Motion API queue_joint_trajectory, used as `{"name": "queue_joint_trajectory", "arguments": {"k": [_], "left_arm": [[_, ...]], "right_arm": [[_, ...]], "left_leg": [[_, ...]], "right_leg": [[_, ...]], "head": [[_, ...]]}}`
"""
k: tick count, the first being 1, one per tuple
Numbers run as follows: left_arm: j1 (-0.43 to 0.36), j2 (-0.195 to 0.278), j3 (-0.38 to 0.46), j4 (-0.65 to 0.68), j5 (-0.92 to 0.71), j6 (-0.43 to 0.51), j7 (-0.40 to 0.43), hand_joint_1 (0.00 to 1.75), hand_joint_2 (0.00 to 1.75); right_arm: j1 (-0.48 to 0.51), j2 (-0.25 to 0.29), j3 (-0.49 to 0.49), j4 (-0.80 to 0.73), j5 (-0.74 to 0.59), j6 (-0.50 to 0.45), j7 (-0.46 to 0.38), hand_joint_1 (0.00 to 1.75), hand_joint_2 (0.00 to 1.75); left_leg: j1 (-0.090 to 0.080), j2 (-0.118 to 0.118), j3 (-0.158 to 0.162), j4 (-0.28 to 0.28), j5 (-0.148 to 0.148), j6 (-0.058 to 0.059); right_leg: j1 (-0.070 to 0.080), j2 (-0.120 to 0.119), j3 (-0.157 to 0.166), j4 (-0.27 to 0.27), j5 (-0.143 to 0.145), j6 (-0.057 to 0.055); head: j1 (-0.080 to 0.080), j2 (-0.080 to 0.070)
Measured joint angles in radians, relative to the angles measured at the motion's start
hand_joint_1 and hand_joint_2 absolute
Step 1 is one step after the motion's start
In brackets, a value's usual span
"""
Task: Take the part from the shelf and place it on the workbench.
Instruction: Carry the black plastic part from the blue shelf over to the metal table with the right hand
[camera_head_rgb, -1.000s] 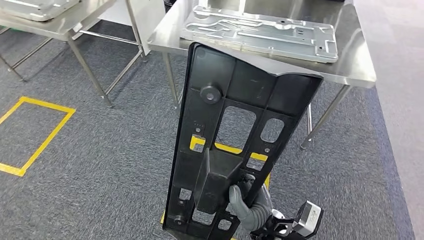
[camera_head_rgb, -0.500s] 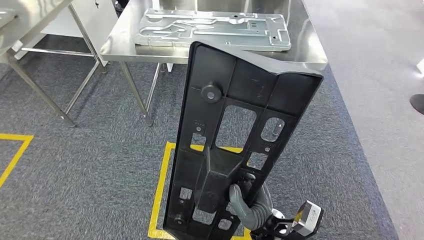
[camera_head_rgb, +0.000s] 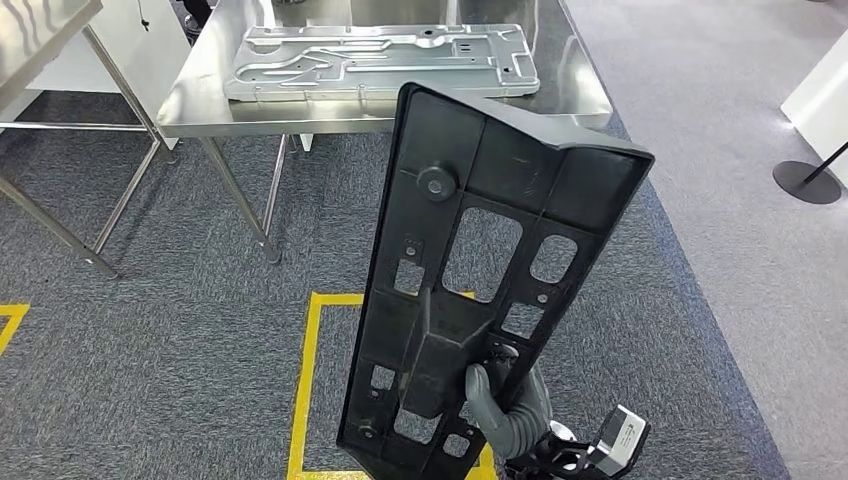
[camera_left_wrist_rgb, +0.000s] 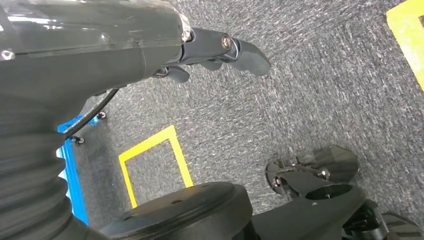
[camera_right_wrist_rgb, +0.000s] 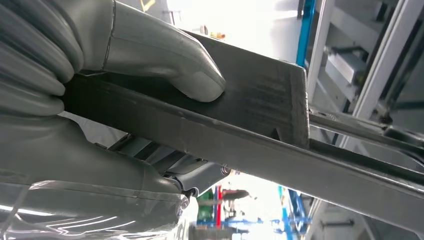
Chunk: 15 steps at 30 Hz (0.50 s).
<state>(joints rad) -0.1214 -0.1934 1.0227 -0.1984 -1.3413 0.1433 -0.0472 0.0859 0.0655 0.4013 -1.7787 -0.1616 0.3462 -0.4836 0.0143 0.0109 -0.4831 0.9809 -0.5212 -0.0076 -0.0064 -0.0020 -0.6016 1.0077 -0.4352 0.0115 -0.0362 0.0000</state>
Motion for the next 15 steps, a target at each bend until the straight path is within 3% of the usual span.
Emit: {"name": "queue_joint_trajectory", "arguments": {"k": [2,3,6,7,8,9,11,12,15], "left_arm": [[0.000,0.001,0.000,0.000,0.001,0.001,-0.001,0.00,1.75],[0.001,0.001,0.000,0.000,0.002,0.002,-0.002,0.00,1.75],[-0.004,0.004,0.000,0.000,0.004,0.003,-0.008,0.00,1.75],[-0.007,0.004,0.000,0.000,0.004,0.004,-0.010,0.00,1.75],[-0.009,0.004,0.000,0.000,0.004,0.005,-0.011,0.00,1.75],[-0.009,0.004,0.000,0.000,0.004,0.006,-0.012,0.00,1.75],[-0.003,0.005,0.000,0.000,0.002,0.010,-0.010,0.00,1.75],[0.000,0.005,0.001,0.000,0.002,0.012,-0.010,0.00,1.75],[0.003,0.006,0.001,0.000,0.002,0.016,-0.009,0.00,1.75]], "right_arm": [[0.000,-0.002,-0.004,-0.001,0.006,-0.002,0.000,1.55,1.75],[0.001,-0.002,-0.005,-0.002,0.008,-0.002,-0.001,1.55,1.75],[0.002,-0.004,-0.008,-0.002,0.009,-0.002,-0.001,1.55,1.75],[0.003,-0.005,-0.009,-0.002,0.009,-0.002,-0.001,1.55,1.75],[0.003,-0.006,-0.009,-0.002,0.009,-0.001,-0.002,1.55,1.75],[0.003,-0.007,-0.009,-0.002,0.009,-0.001,-0.002,1.55,1.75],[0.003,-0.009,-0.010,-0.002,0.009,0.000,-0.005,1.55,1.75],[0.002,-0.009,-0.010,-0.002,0.009,0.000,-0.008,1.55,1.75],[0.002,-0.011,-0.011,-0.002,0.009,0.000,-0.012,1.55,1.75]], "left_leg": [[0.002,0.000,0.000,0.012,-0.013,-0.010],[0.003,-0.001,-0.013,0.044,-0.034,-0.014],[0.004,-0.002,-0.105,0.241,-0.126,-0.021],[0.004,-0.002,-0.129,0.289,-0.136,-0.022],[0.004,-0.001,-0.135,0.298,-0.124,-0.020],[0.004,-0.001,-0.122,0.265,-0.092,-0.018],[0.002,-0.002,-0.069,0.135,-0.011,-0.007],[0.000,-0.002,-0.047,0.076,0.011,-0.001],[-0.005,-0.003,-0.033,0.017,0.015,0.013]], "right_leg": [[-0.003,0.002,0.005,-0.007,0.000,-0.012],[-0.006,0.002,0.007,-0.010,0.000,-0.019],[-0.003,0.001,0.010,-0.012,-0.003,-0.030],[-0.001,0.002,0.012,-0.012,-0.005,-0.032],[0.001,0.004,0.015,-0.012,-0.007,-0.033],[0.002,0.006,0.019,-0.012,-0.009,-0.033],[0.005,0.011,0.029,-0.011,-0.014,-0.029],[0.007,0.014,0.029,-0.008,-0.016,-0.026],[0.010,0.014,0.020,-0.004,-0.015,-0.010]], "head": [[0.000,0.000],[0.000,0.000],[0.000,0.000],[0.000,0.000],[0.000,0.000],[0.000,0.000],[0.000,0.000],[0.000,0.000],[0.000,0.000]]}}
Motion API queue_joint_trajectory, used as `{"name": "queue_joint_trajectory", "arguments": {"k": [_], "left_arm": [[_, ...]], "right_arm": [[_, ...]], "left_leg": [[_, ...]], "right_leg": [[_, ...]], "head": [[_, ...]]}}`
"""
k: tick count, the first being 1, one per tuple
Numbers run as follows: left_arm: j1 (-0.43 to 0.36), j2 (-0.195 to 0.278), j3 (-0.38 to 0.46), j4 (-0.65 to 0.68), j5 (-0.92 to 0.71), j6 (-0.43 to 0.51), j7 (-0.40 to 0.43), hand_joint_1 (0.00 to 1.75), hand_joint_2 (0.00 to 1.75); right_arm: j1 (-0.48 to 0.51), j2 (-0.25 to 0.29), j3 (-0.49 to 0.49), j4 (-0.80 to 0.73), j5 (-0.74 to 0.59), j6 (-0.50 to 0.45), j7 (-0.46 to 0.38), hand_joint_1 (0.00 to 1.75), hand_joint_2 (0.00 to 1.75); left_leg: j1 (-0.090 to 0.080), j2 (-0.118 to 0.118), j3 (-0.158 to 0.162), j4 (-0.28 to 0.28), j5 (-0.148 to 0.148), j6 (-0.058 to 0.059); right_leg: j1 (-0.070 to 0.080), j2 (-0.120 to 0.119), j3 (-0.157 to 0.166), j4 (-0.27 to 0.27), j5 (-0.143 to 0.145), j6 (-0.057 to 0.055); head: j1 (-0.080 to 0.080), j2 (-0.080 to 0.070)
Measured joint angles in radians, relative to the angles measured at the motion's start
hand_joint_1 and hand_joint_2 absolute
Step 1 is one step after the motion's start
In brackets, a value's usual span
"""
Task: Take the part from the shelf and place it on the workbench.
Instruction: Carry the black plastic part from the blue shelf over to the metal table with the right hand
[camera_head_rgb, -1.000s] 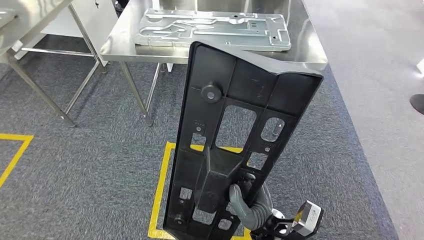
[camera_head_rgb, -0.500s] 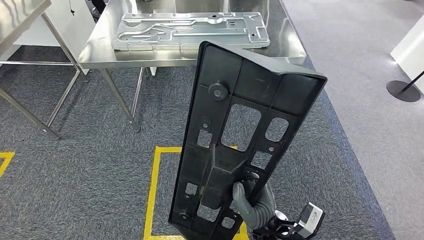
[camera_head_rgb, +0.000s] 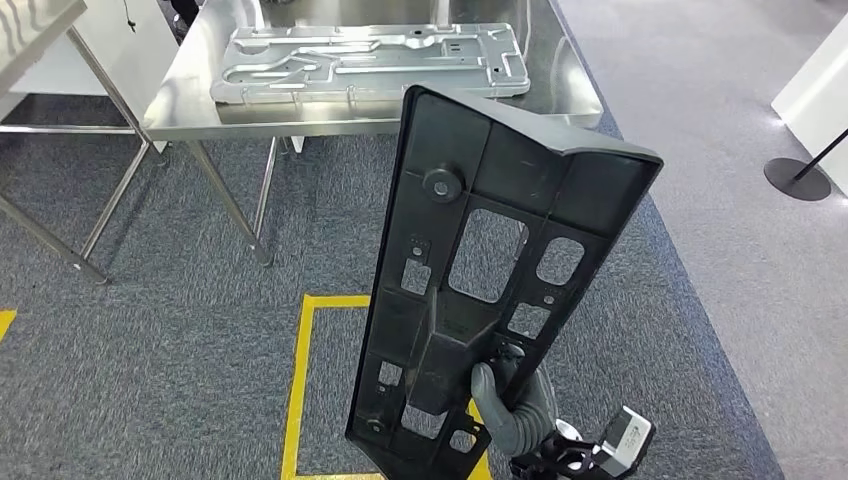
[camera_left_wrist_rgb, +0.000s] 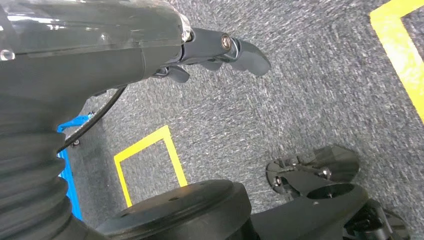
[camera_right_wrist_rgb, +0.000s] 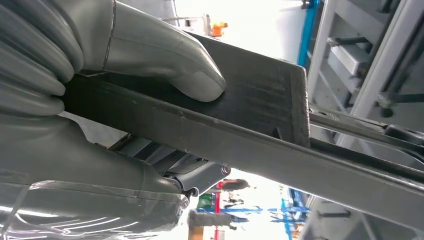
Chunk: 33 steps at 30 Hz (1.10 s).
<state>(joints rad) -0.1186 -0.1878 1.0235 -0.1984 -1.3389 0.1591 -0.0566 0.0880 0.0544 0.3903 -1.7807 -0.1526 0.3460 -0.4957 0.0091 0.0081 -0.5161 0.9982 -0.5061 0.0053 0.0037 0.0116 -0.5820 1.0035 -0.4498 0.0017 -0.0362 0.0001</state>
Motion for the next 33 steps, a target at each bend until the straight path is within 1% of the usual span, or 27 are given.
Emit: {"name": "queue_joint_trajectory", "arguments": {"k": [2,3,4,6,7,8,9,11,12,13,15,16,17,18,19,21,22,23,24,25,26,27,28,29,30,32,33], "left_arm": [[0.000,-0.003,0.000,0.000,0.000,0.001,0.000,0.00,1.75],[0.000,-0.004,0.000,0.000,0.000,0.002,0.000,0.00,1.75],[0.000,-0.005,0.000,0.000,0.000,0.002,0.000,0.00,1.75],[0.001,-0.006,0.000,0.000,0.000,0.002,0.000,0.00,1.75],[0.001,-0.006,0.000,0.000,0.000,0.002,0.000,0.00,1.75],[0.001,-0.006,0.000,0.000,0.000,0.002,0.000,0.00,1.75],[0.002,-0.006,0.000,0.000,0.000,0.002,0.000,0.00,1.75],[0.003,-0.007,0.000,0.000,0.000,0.002,0.001,0.00,1.75],[0.003,-0.007,0.000,0.000,0.000,0.003,0.001,0.00,1.75],[0.004,-0.007,0.000,0.000,0.000,0.004,0.002,0.00,1.75],[0.004,-0.006,0.001,0.000,0.000,0.005,0.002,0.00,1.75],[0.003,-0.006,0.001,0.000,0.000,0.005,0.002,0.00,1.75],[0.002,-0.006,0.001,0.000,-0.001,0.005,0.002,0.00,1.75],[0.002,-0.005,0.001,0.000,-0.001,0.005,0.001,0.00,1.75],[0.001,-0.005,0.001,0.000,0.000,0.005,0.000,0.00,1.75],[-0.002,-0.005,0.001,0.000,0.000,0.005,-0.006,0.00,1.75],[-0.005,-0.005,0.001,0.000,0.001,0.005,-0.009,0.00,1.75],[-0.008,-0.005,0.002,0.000,0.001,0.004,-0.010,0.00,1.75],[-0.010,-0.006,0.002,0.000,0.001,0.004,-0.011,0.00,1.75],[-0.009,-0.006,0.002,0.000,0.001,0.004,-0.012,0.00,1.75],[-0.007,-0.006,0.002,0.000,0.000,0.004,-0.012,0.00,1.75],[-0.005,-0.005,0.002,0.000,0.000,0.004,-0.012,0.00,1.75],[-0.003,-0.005,0.002,0.000,0.001,0.004,-0.012,0.00,1.75],[-0.001,-0.004,0.002,0.000,0.001,0.004,-0.011,0.00,1.75],[-0.001,-0.004,0.002,0.000,0.002,0.004,-0.012,0.00,1.75],[0.001,-0.005,0.002,0.000,0.005,0.004,-0.012,0.00,1.75],[0.002,-0.006,0.002,0.000,0.006,0.004,-0.012,0.00,1.75]], "right_arm": [[0.000,-0.001,0.000,0.000,0.000,0.000,0.000,1.55,1.75],[-0.001,-0.001,0.000,-0.001,0.000,0.000,-0.001,1.55,1.75],[-0.001,-0.001,0.000,-0.001,0.000,0.000,-0.001,1.55,1.75],[0.000,-0.003,0.000,0.000,0.000,0.000,-0.001,1.55,1.75],[0.001,-0.004,0.000,0.000,0.000,0.000,-0.001,1.55,1.75],[0.002,-0.005,0.000,0.000,0.000,0.000,-0.001,1.55,1.75],[0.002,-0.006,0.000,0.000,0.000,0.000,-0.001,1.55,1.75],[0.000,-0.007,0.000,0.000,0.000,0.000,-0.001,1.55,1.75],[0.000,-0.007,0.000,0.000,0.000,0.000,-0.001,1.55,1.75],[-0.001,-0.008,0.000,0.000,0.000,0.000,-0.001,1.55,1.75],[-0.002,-0.008,0.000,0.000,0.000,0.000,-0.001,1.55,1.75],[-0.002,-0.008,-0.001,-0.001,0.000,0.000,-0.001,1.55,1.75],[-0.002,-0.009,-0.001,-0.003,0.001,0.000,-0.002,1.55,1.75],[-0.003,-0.009,-0.001,-0.004,0.002,0.000,-0.002,1.55,1.75],[-0.005,-0.009,0.000,-0.006,0.004,0.000,-0.004,1.55,1.75],[-0.007,-0.009,0.000,-0.006,0.007,-0.001,-0.006,1.55,1.75],[-0.006,-0.009,0.000,-0.006,0.010,-0.002,-0.006,1.55,1.75],[-0.006,-0.009,0.000,-0.006,0.012,-0.003,-0.007,1.55,1.75],[-0.005,-0.009,0.000,-0.006,0.014,-0.003,-0.007,1.55,1.75],[-0.005,-0.009,0.000,-0.006,0.014,-0.004,-0.007,1.55,1.75],[-0.005,-0.009,0.001,-0.006,0.014,-0.005,-0.008,1.55,1.75],[-0.004,-0.009,0.001,-0.006,0.014,-0.006,-0.009,1.55,1.75],[-0.004,-0.009,0.001,-0.007,0.015,-0.007,-0.009,1.55,1.75],[-0.003,-0.009,0.002,-0.007,0.015,-0.009,-0.010,1.55,1.75],[-0.002,-0.010,0.002,-0.008,0.016,-0.010,-0.010,1.55,1.75],[-0.002,-0.010,0.002,-0.009,0.016,-0.011,-0.010,1.55,1.75],[-0.002,-0.010,0.002,-0.009,0.017,-0.011,-0.011,1.55,1.75]], "left_leg": [[0.005,0.000,0.005,-0.007,0.003,0.008],[0.009,0.000,0.010,-0.011,0.005,0.012],[0.011,0.001,0.015,-0.014,0.006,0.016],[0.010,0.003,0.018,-0.014,0.003,0.020],[0.010,0.003,0.020,-0.013,0.001,0.020],[0.010,0.003,0.024,-0.013,-0.003,0.020],[0.010,0.002,0.029,-0.013,-0.007,0.018],[0.011,0.001,0.044,-0.013,-0.019,0.012],[0.009,0.000,0.049,-0.012,-0.026,0.007],[0.008,0.001,0.052,-0.012,-0.031,0.001],[0.004,0.002,0.054,-0.017,-0.039,-0.011],[0.005,0.003,0.059,-0.022,-0.042,-0.017],[0.005,0.003,0.063,-0.017,-0.048,-0.022],[0.006,0.003,0.057,0.003,-0.059,-0.026],[0.007,0.002,0.039,0.047,-0.080,-0.029],[0.006,0.002,-0.038,0.187,-0.135,-0.032],[0.006,0.002,-0.076,0.251,-0.152,-0.033],[0.005,0.002,-0.100,0.285,-0.150,-0.032],[0.005,0.002,-0.107,0.281,-0.124,-0.029],[0.004,0.002,-0.096,0.239,-0.081,-0.024],[0.001,0.002,-0.079,0.175,-0.030,-0.016],[-0.002,0.002,-0.062,0.119,0.007,-0.006],[-0.006,0.002,-0.046,0.071,0.027,0.003],[-0.010,0.002,-0.037,0.042,0.028,0.010],[-0.012,0.002,-0.032,0.027,0.020,0.016],[-0.009,-0.001,-0.016,0.001,0.014,0.024],[-0.006,-0.002,-0.007,-0.007,0.015,0.028]], "right_leg": [[-0.001,-0.002,-0.003,0.009,-0.007,0.011],[-0.001,-0.003,-0.013,0.034,-0.022,0.016],[-0.003,-0.003,-0.034,0.079,-0.045,0.021],[-0.009,-0.005,-0.106,0.215,-0.098,0.030],[-0.012,-0.005,-0.139,0.269,-0.108,0.033],[-0.015,-0.006,-0.156,0.289,-0.101,0.035],[-0.017,-0.006,-0.151,0.267,-0.073,0.036],[-0.020,-0.010,-0.093,0.136,0.003,0.034],[-0.018,-0.012,-0.064,0.073,0.025,0.031],[-0.016,-0.013,-0.047,0.034,0.033,0.026],[-0.011,-0.013,-0.040,0.017,0.023,0.012],[-0.012,-0.011,-0.038,0.017,0.019,0.005],[-0.013,-0.010,-0.033,0.013,0.016,-0.003],[-0.015,-0.010,-0.027,0.010,0.012,-0.010],[-0.016,-0.010,-0.020,0.006,0.009,-0.017],[-0.013,-0.012,-0.010,0.006,0.000,-0.026],[-0.010,-0.012,-0.005,0.006,-0.006,-0.028],[-0.008,-0.012,0.003,0.006,-0.012,-0.029],[-0.006,-0.010,0.012,0.006,-0.018,-0.030],[-0.003,-0.008,0.023,0.006,-0.024,-0.030],[-0.002,-0.006,0.034,0.006,-0.031,-0.030],[0.001,-0.005,0.041,0.006,-0.037,-0.027],[0.002,-0.003,0.045,0.006,-0.041,-0.023],[0.003,-0.004,0.045,0.006,-0.043,-0.018],[0.003,-0.005,0.043,0.008,-0.040,-0.010],[0.000,-0.007,0.040,0.018,-0.036,0.002],[0.000,-0.008,0.035,0.036,-0.040,0.009]], "head": [[0.000,0.000],[0.000,0.000],[0.000,0.000],[0.000,0.000],[0.000,0.000],[0.000,0.000],[0.000,0.000],[0.000,0.000],[0.000,0.000],[0.000,0.000],[0.000,0.000],[0.000,0.000],[0.000,0.000],[0.000,0.000],[0.000,0.000],[0.000,0.000],[0.000,0.000],[0.000,0.000],[0.000,0.000],[0.000,0.000],[0.000,0.000],[0.000,0.000],[0.000,0.000],[0.000,0.000],[0.000,0.000],[0.000,0.000],[0.000,0.000]]}}
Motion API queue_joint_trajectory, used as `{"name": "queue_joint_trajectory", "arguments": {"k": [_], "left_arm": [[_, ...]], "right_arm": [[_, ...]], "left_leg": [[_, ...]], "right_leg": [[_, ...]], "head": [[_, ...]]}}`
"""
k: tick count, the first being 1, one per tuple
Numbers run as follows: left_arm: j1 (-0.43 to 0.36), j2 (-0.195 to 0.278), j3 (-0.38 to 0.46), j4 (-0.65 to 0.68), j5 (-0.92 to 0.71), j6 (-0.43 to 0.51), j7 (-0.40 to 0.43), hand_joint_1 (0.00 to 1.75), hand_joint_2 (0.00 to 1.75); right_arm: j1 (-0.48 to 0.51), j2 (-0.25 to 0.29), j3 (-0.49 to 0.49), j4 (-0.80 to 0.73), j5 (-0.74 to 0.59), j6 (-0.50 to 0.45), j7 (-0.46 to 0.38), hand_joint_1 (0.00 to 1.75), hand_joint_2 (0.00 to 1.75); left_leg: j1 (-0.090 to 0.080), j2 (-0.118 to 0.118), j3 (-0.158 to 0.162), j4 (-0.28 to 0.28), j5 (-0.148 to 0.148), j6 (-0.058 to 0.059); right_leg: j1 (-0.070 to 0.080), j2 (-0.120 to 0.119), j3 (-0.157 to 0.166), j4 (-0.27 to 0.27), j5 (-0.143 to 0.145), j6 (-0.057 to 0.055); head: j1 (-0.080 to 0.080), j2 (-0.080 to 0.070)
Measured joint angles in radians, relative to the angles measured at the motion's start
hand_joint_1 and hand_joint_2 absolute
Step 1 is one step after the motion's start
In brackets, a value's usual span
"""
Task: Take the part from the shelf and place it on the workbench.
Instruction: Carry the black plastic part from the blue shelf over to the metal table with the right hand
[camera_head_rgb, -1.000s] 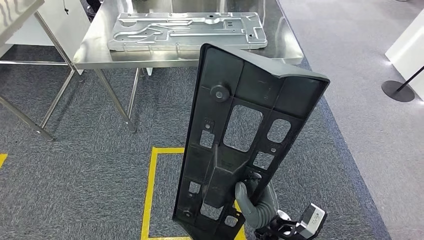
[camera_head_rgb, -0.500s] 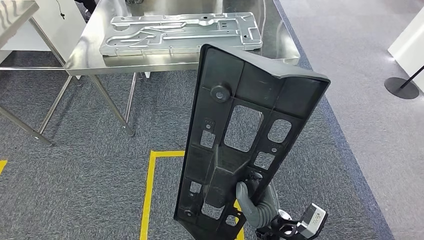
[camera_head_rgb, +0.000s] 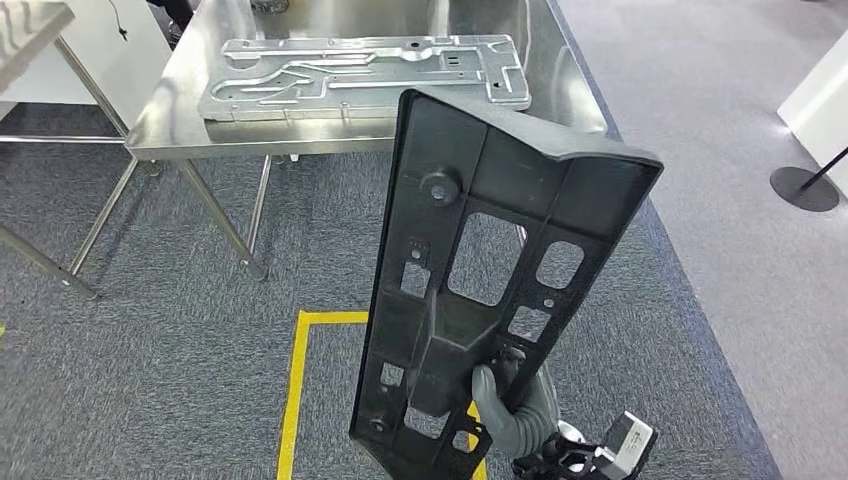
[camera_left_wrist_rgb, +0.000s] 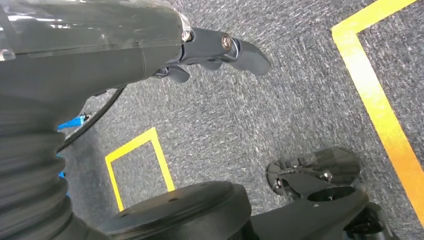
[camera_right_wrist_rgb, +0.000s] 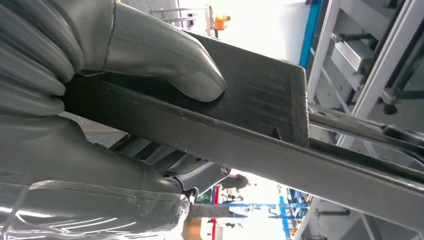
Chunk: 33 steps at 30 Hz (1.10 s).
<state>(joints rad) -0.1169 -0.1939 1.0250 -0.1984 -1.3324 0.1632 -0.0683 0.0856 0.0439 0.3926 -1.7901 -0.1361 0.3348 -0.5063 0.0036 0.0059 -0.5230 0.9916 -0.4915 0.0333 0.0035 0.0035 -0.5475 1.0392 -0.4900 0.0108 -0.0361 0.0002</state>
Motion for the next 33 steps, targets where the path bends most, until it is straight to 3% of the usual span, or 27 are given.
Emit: {"name": "queue_joint_trajectory", "arguments": {"k": [2,4,5,6,7,9,10,11,15,17,19,20,21,22,24,25,27,28,30,32,33], "left_arm": [[0.002,-0.002,0.000,0.000,0.001,0.000,0.000,0.00,1.75],[0.002,-0.002,0.000,0.000,0.002,-0.001,0.000,0.00,1.75],[0.003,-0.002,0.000,0.000,0.002,-0.001,0.000,0.00,1.75],[0.004,-0.002,0.000,0.000,0.002,0.000,0.000,0.00,1.75],[0.005,-0.002,0.000,0.000,0.001,0.000,0.000,0.00,1.75],[0.006,-0.001,0.000,0.000,-0.001,0.000,0.001,0.00,1.75],[0.006,-0.001,0.000,0.000,-0.003,0.000,0.002,0.00,1.75],[0.006,-0.001,0.000,0.000,-0.005,-0.001,0.003,0.00,1.75],[0.005,-0.001,0.000,0.000,-0.009,-0.002,0.005,0.00,1.75],[0.002,0.000,0.000,0.000,-0.007,-0.002,0.007,0.00,1.75],[-0.004,0.000,0.001,0.000,-0.004,-0.002,0.006,0.00,1.75],[-0.008,0.000,0.001,0.000,-0.002,-0.002,0.005,0.00,1.75],[-0.011,0.000,0.001,0.000,-0.001,-0.002,0.005,0.00,1.75],[-0.012,0.000,0.001,0.000,0.000,-0.002,0.005,0.00,1.75],[-0.009,0.000,0.001,0.000,0.001,-0.001,0.005,0.00,1.75],[-0.007,0.000,0.001,0.000,0.001,0.000,0.006,0.00,1.75],[-0.004,0.000,0.001,0.000,0.002,0.001,0.005,0.00,1.75],[-0.004,0.000,0.002,0.000,0.002,0.001,0.004,0.00,1.75],[-0.003,-0.001,0.002,0.000,0.003,0.001,0.003,0.00,1.75],[-0.003,-0.002,0.002,0.000,0.003,0.001,0.003,0.00,1.75],[-0.003,-0.002,0.003,0.000,0.003,0.001,0.003,0.00,1.75]], "right_arm": [[-0.001,0.000,0.000,-0.001,0.000,0.000,-0.001,1.55,1.75],[0.000,-0.001,0.000,-0.002,0.000,0.000,-0.001,1.55,1.75],[0.000,-0.002,0.000,-0.002,0.000,0.001,-0.001,1.55,1.75],[0.000,-0.002,0.000,-0.002,0.000,0.001,-0.001,1.55,1.75],[0.000,-0.003,0.000,-0.002,0.000,0.001,-0.001,1.55,1.75],[-0.002,-0.004,0.000,-0.002,0.000,0.001,-0.001,1.55,1.75],[-0.005,-0.004,0.000,-0.001,0.000,0.000,-0.001,1.55,1.75],[-0.006,-0.004,0.000,-0.001,0.000,0.000,0.000,1.55,1.75],[-0.009,-0.004,-0.001,-0.003,-0.002,-0.002,0.001,1.55,1.75],[-0.011,-0.004,0.000,-0.005,-0.002,-0.002,0.001,1.55,1.75],[-0.013,-0.004,0.000,-0.005,-0.003,-0.002,0.001,1.55,1.75],[-0.013,-0.004,0.000,-0.004,-0.003,-0.002,0.001,1.55,1.75],[-0.013,-0.004,0.000,-0.004,-0.004,-0.002,0.001,1.55,1.75],[-0.013,-0.004,0.000,-0.004,-0.004,-0.002,0.001,1.55,1.75],[-0.013,-0.004,0.001,-0.003,-0.005,-0.001,0.001,1.55,1.75],[-0.013,-0.004,0.001,-0.002,-0.006,-0.001,0.001,1.55,1.75],[-0.014,-0.005,0.002,0.001,-0.009,-0.001,0.000,1.55,1.75],[-0.014,-0.005,0.003,0.002,-0.010,-0.001,-0.001,1.55,1.75],[-0.014,-0.006,0.005,0.003,-0.011,-0.001,-0.002,1.55,1.75],[-0.015,-0.006,0.006,0.003,-0.012,-0.001,-0.003,1.55,1.75],[-0.015,-0.006,0.006,0.004,-0.013,-0.001,-0.004,1.55,1.75]], "left_leg": [[0.004,0.000,0.016,-0.007,-0.002,0.006],[0.005,0.001,0.024,-0.007,-0.010,0.007],[0.005,0.000,0.029,-0.007,-0.015,0.005],[0.005,0.000,0.037,-0.007,-0.021,0.003],[0.006,-0.001,0.047,-0.007,-0.028,0.001],[0.007,-0.002,0.068,-0.008,-0.044,-0.007],[0.007,-0.002,0.074,-0.009,-0.051,-0.012],[0.007,-0.001,0.077,-0.011,-0.057,-0.018],[0.008,0.002,0.083,0.016,-0.060,-0.043],[0.010,0.001,0.034,0.110,-0.083,-0.048],[0.009,0.001,-0.047,0.242,-0.137,-0.052],[0.009,0.001,-0.078,0.284,-0.160,-0.053],[0.009,0.001,-0.093,0.294,-0.163,-0.054],[0.009,0.001,-0.092,0.269,-0.141,-0.053],[0.008,0.002,-0.063,0.147,-0.044,-0.043],[0.006,0.002,-0.050,0.090,-0.018,-0.038],[0.002,0.004,-0.041,0.037,-0.009,-0.026],[0.001,0.003,-0.040,0.034,-0.015,-0.020],[0.005,0.002,-0.025,0.025,0.005,-0.007],[0.008,0.001,-0.009,0.019,0.007,0.002],[0.008,0.002,-0.006,0.018,0.005,0.004]], "right_leg": [[-0.004,0.000,-0.043,0.080,-0.037,0.009],[-0.010,0.000,-0.122,0.201,-0.080,0.016],[-0.014,0.000,-0.154,0.239,-0.083,0.020],[-0.017,-0.001,-0.168,0.240,-0.066,0.024],[-0.020,-0.001,-0.161,0.203,-0.029,0.026],[-0.024,-0.004,-0.114,0.072,0.054,0.027],[-0.021,-0.006,-0.096,0.021,0.070,0.024],[-0.018,-0.007,-0.087,-0.007,0.075,0.017],[-0.015,-0.005,-0.068,-0.026,0.063,-0.015],[-0.017,-0.006,-0.052,-0.031,0.056,-0.027],[-0.016,-0.006,-0.041,-0.031,0.045,-0.032],[-0.015,-0.005,-0.034,-0.031,0.039,-0.032],[-0.014,-0.004,-0.026,-0.031,0.033,-0.032],[-0.013,-0.003,-0.015,-0.031,0.026,-0.032],[-0.012,-0.001,0.006,-0.031,0.012,-0.028],[-0.011,0.001,0.013,-0.030,0.007,-0.024],[-0.008,0.001,0.019,-0.026,-0.001,-0.011],[-0.007,0.001,0.020,-0.020,-0.002,-0.003],[-0.007,0.000,0.020,-0.001,-0.007,0.010],[-0.009,0.000,-0.010,0.061,-0.040,0.020],[-0.011,0.000,-0.043,0.117,-0.067,0.023]], "head": [[0.000,0.000],[0.000,0.000],[0.000,0.000],[0.000,0.000],[0.000,0.000],[0.000,0.000],[0.000,0.000],[0.000,0.000],[0.000,0.000],[0.000,0.000],[0.000,0.000],[0.000,0.000],[0.000,0.000],[0.000,0.000],[0.000,0.000],[0.000,0.000],[0.000,0.000],[0.000,0.000],[0.000,0.000],[0.000,0.000],[0.000,0.000]]}}
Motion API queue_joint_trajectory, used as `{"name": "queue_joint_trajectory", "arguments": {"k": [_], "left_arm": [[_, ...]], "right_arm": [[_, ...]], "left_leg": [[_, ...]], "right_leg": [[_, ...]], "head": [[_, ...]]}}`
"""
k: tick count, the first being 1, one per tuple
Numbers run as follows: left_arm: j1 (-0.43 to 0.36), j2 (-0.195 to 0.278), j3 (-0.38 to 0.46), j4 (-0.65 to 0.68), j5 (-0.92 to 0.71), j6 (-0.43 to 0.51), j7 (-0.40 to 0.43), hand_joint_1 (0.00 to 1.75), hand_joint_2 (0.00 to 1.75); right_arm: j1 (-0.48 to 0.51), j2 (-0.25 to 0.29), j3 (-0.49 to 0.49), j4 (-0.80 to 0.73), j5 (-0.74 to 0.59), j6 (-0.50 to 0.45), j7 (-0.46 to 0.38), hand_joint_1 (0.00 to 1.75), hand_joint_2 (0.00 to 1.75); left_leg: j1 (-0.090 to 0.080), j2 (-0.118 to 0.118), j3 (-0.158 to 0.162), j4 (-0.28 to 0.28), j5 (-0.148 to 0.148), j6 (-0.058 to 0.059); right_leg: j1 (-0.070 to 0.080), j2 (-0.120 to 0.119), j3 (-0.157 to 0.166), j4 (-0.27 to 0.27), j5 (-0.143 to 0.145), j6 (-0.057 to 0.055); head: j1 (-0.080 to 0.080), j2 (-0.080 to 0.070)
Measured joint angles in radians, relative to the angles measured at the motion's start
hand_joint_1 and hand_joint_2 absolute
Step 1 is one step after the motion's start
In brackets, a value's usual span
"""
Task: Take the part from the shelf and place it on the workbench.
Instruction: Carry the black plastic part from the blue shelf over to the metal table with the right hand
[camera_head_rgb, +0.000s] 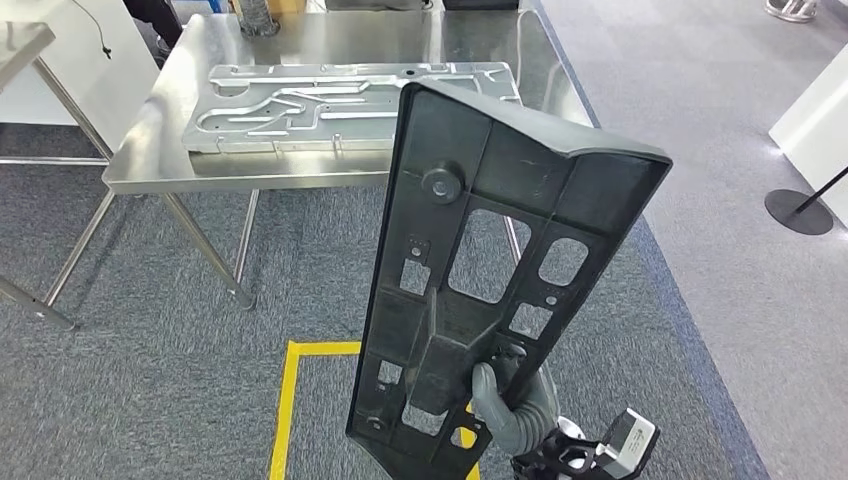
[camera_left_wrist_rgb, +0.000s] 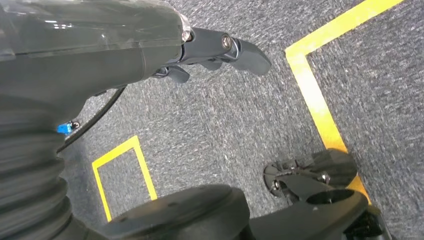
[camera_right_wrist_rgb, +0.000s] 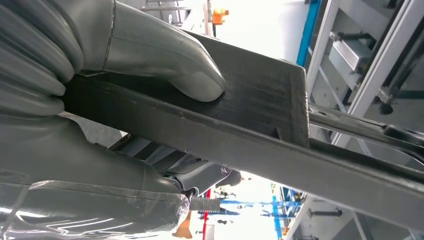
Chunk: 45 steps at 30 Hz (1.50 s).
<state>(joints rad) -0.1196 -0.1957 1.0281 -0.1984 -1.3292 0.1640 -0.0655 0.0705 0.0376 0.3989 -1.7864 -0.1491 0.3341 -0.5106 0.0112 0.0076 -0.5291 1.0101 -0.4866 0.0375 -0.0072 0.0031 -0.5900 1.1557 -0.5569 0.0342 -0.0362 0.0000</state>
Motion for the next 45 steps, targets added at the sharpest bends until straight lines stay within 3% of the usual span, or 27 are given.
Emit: {"name": "queue_joint_trajectory", "arguments": {"k": [2,3,4,6,7,9,12,14,15,17,18,19,20,22,24,27,28,30,32,34,35,36,38,39,40,43,45], "left_arm": [[0.000,0.000,0.002,0.000,0.001,0.000,0.000,0.00,1.75],[0.000,0.000,0.003,0.000,0.001,0.000,0.000,0.00,1.75],[0.001,0.000,0.003,0.000,0.001,0.000,0.000,0.00,1.75],[0.003,0.000,0.003,0.000,0.001,0.000,0.000,0.00,1.75],[0.004,0.000,0.003,0.000,0.001,0.001,0.000,0.00,1.75],[0.007,0.000,0.004,0.000,0.000,0.002,0.000,0.00,1.75],[0.007,0.000,0.004,0.000,0.000,0.004,0.000,0.00,1.75],[0.005,0.001,0.004,0.000,0.000,0.005,-0.001,0.00,1.75],[0.003,0.001,0.004,0.000,0.000,0.005,-0.002,0.00,1.75],[-0.005,0.000,0.004,0.000,0.000,0.005,-0.004,0.00,1.75],[-0.009,0.000,0.004,0.000,0.000,0.005,-0.004,0.00,1.75],[-0.010,0.000,0.004,0.000,0.000,0.004,-0.004,0.00,1.75],[-0.011,0.000,0.005,0.000,0.000,0.004,-0.004,0.00,1.75],[-0.008,0.000,0.006,0.000,0.001,0.004,-0.004,0.00,1.75],[-0.007,0.000,0.009,0.001,0.002,0.004,-0.004,0.00,1.75],[-0.009,0.000,0.011,0.001,0.001,0.003,-0.003,0.00,1.75],[-0.008,-0.001,0.011,0.001,0.000,0.003,-0.003,0.00,1.75],[-0.006,-0.001,0.011,0.001,0.000,0.003,-0.003,0.00,1.75],[-0.004,-0.001,0.011,0.001,0.000,0.003,-0.002,0.00,1.75],[-0.001,0.000,0.011,0.001,0.000,0.005,-0.001,0.00,1.75],[0.002,0.000,0.011,0.001,-0.001,0.005,0.000,0.00,1.75],[0.004,0.001,0.011,0.001,-0.001,0.006,0.000,0.00,1.75],[0.009,-0.001,0.011,0.002,-0.003,0.006,0.000,0.00,1.75],[0.010,-0.001,0.011,0.003,-0.004,0.006,0.000,0.00,1.75],[0.010,-0.002,0.011,0.003,-0.006,0.006,0.000,0.00,1.75],[0.009,-0.001,0.011,0.003,-0.012,0.006,-0.004,0.00,1.75],[0.007,0.000,0.011,0.003,-0.013,0.005,-0.009,0.00,1.75]], "right_arm": [[0.001,-0.001,0.000,0.002,-0.001,0.000,-0.001,1.55,1.75],[0.001,-0.002,0.000,0.004,-0.001,0.000,-0.001,1.55,1.75],[0.001,-0.002,0.000,0.005,-0.001,0.000,-0.001,1.55,1.75],[0.001,-0.002,0.000,0.006,-0.001,0.001,-0.001,1.55,1.75],[0.000,-0.003,0.001,0.007,-0.001,0.002,-0.001,1.55,1.75],[-0.001,-0.003,0.001,0.008,-0.001,0.003,-0.001,1.55,1.75],[-0.003,-0.003,0.002,0.008,-0.001,0.004,-0.001,1.55,1.75],[-0.006,-0.002,0.003,0.008,-0.002,0.006,-0.001,1.55,1.75],[-0.008,-0.002,0.003,0.008,-0.003,0.007,-0.001,1.55,1.75],[-0.010,-0.002,0.004,0.008,-0.004,0.008,-0.001,1.55,1.75],[-0.010,-0.002,0.004,0.008,-0.004,0.009,-0.001,1.55,1.75],[-0.009,-0.002,0.004,0.009,-0.004,0.009,-0.001,1.55,1.75],[-0.009,-0.002,0.004,0.009,-0.004,0.009,-0.001,1.55,1.75],[-0.010,-0.002,0.005,0.009,-0.005,0.009,-0.001,1.55,1.75],[-0.009,-0.002,0.005,0.012,-0.006,0.010,-0.001,1.55,1.75],[-0.010,-0.002,0.007,0.013,-0.007,0.013,-0.001,1.55,1.75],[-0.012,-0.002,0.007,0.013,-0.007,0.013,-0.001,1.55,1.75],[-0.014,-0.002,0.007,0.013,-0.007,0.013,-0.002,1.55,1.75],[-0.014,-0.002,0.007,0.014,-0.007,0.013,-0.001,1.55,1.75],[-0.014,-0.002,0.007,0.014,-0.007,0.013,-0.001,1.55,1.75],[-0.014,-0.002,0.007,0.014,-0.007,0.012,-0.001,1.55,1.75],[-0.014,-0.002,0.007,0.014,-0.007,0.012,0.000,1.55,1.75],[-0.014,-0.003,0.007,0.015,-0.007,0.011,0.001,1.55,1.75],[-0.014,-0.003,0.007,0.015,-0.007,0.009,0.003,1.55,1.75],[-0.014,-0.003,0.007,0.016,-0.007,0.007,0.003,1.55,1.75],[-0.013,-0.003,0.007,0.015,-0.006,-0.004,-0.001,1.55,1.75],[-0.011,-0.004,0.007,0.014,-0.006,-0.008,-0.007,1.55,1.75]], "left_leg": [[-0.001,-0.001,0.003,0.000,-0.008,0.003],[-0.002,-0.002,0.007,0.000,-0.013,0.003],[-0.002,-0.003,0.014,0.000,-0.020,0.002],[-0.002,-0.005,0.033,-0.001,-0.036,-0.002],[-0.002,-0.004,0.043,-0.001,-0.043,-0.006],[-0.003,-0.003,0.054,-0.005,-0.054,-0.016],[-0.005,-0.001,0.066,0.014,-0.050,-0.033],[-0.004,-0.001,0.030,0.093,-0.053,-0.038],[-0.003,-0.002,-0.007,0.154,-0.068,-0.042],[-0.002,-0.001,-0.083,0.260,-0.125,-0.050],[-0.002,-0.001,-0.107,0.281,-0.152,-0.054],[-0.001,-0.001,-0.116,0.272,-0.160,-0.056],[-0.001,-0.001,-0.114,0.236,-0.143,-0.055],[-0.001,0.000,-0.100,0.121,-0.041,-0.046],[-0.006,0.003,-0.095,0.051,0.029,-0.032],[-0.008,0.002,-0.077,0.033,0.031,-0.010],[-0.006,0.000,-0.066,0.027,0.028,-0.004],[-0.004,-0.001,-0.040,0.018,0.017,0.006],[-0.004,-0.003,-0.020,0.016,0.000,0.010],[-0.004,-0.008,0.007,0.016,-0.024,0.009],[-0.005,-0.011,0.024,0.016,-0.037,0.008],[-0.006,-0.013,0.042,0.015,-0.050,0.007],[-0.008,-0.015,0.073,0.012,-0.077,0.002],[-0.010,-0.016,0.085,0.008,-0.090,-0.002],[-0.011,-0.017,0.098,0.005,-0.096,-0.007],[-0.012,-0.016,0.109,0.036,-0.074,-0.025],[-0.010,-0.014,0.052,0.135,-0.059,-0.034]], "right_leg": [[-0.002,0.000,-0.081,0.115,-0.042,0.005],[-0.002,0.000,-0.107,0.139,-0.040,0.005],[-0.002,0.000,-0.114,0.126,-0.016,0.005],[-0.001,-0.001,-0.078,0.002,0.076,-0.002],[0.002,-0.003,-0.057,-0.059,0.103,-0.007],[0.009,-0.007,-0.035,-0.124,0.114,-0.021],[0.007,-0.007,-0.013,-0.140,0.110,-0.043],[0.002,-0.007,0.012,-0.148,0.104,-0.053],[0.001,-0.009,0.022,-0.150,0.098,-0.056],[0.001,-0.008,0.038,-0.150,0.082,-0.058],[0.001,-0.008,0.049,-0.150,0.072,-0.058],[0.001,-0.006,0.062,-0.150,0.062,-0.057],[0.001,-0.005,0.077,-0.150,0.051,-0.055],[0.002,-0.002,0.104,-0.149,0.028,-0.049],[0.004,-0.001,0.118,-0.149,0.009,-0.037],[0.003,-0.001,0.126,-0.128,0.007,-0.016],[0.003,-0.001,0.113,-0.096,0.014,-0.011],[0.001,-0.002,0.043,0.013,0.012,-0.005],[0.000,-0.002,-0.051,0.122,-0.033,-0.001],[0.000,-0.002,-0.112,0.145,-0.074,0.001],[0.001,-0.002,-0.121,0.116,-0.068,-0.001],[0.003,-0.002,-0.118,0.063,-0.035,-0.006],[0.010,-0.002,-0.104,-0.051,0.090,-0.022],[0.014,-0.001,-0.097,-0.086,0.135,-0.030],[0.017,0.001,-0.090,-0.104,0.159,-0.036],[0.011,0.006,-0.048,-0.131,0.143,-0.050],[0.004,0.006,-0.015,-0.148,0.132,-0.057]], "head": [[0.000,0.000],[0.000,0.000],[0.000,0.000],[0.000,0.000],[0.000,0.000],[0.000,0.000],[0.000,0.000],[0.000,0.000],[0.000,0.000],[0.000,0.000],[0.000,0.000],[0.000,0.000],[0.000,0.000],[0.000,0.000],[0.000,0.000],[0.000,0.000],[0.000,0.000],[0.000,0.000],[0.000,0.000],[0.000,0.000],[0.000,0.000],[0.000,0.000],[0.001,0.000],[0.001,0.000],[0.002,0.000],[0.002,0.000],[0.002,0.000]]}}
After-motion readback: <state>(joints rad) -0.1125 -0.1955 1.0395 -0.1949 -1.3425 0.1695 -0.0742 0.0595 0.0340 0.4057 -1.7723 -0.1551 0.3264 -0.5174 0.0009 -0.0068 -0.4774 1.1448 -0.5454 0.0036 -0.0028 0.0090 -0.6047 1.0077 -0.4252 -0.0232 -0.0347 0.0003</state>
